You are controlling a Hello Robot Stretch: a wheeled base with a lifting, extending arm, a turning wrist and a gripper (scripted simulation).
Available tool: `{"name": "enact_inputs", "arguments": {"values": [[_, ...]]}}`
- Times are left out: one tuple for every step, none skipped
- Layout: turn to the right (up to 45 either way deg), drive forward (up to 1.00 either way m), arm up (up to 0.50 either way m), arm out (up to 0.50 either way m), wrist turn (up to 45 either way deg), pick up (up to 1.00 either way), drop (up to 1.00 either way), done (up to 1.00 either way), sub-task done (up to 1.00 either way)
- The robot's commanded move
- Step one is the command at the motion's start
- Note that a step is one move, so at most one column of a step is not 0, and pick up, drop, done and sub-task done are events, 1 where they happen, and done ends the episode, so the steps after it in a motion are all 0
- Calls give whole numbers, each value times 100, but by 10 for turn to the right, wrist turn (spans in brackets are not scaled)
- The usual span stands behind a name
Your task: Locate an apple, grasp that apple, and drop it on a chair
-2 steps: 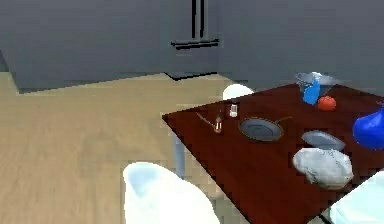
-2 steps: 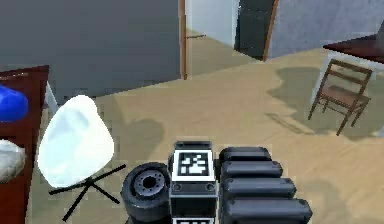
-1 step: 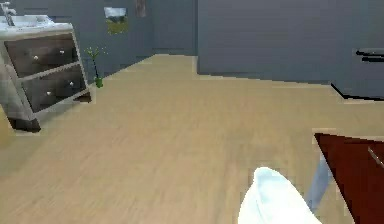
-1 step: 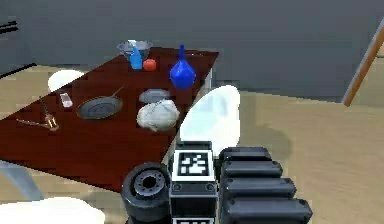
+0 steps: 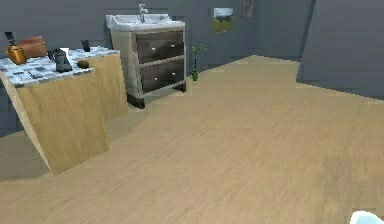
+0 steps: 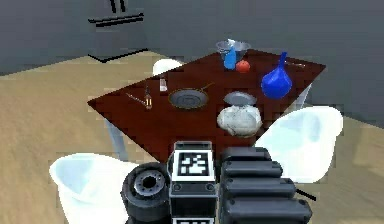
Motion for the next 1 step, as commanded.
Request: {"name": "enact_inputs", "arguments": {"values": [[0, 0, 0, 48, 0, 0, 0, 0, 0]]}}
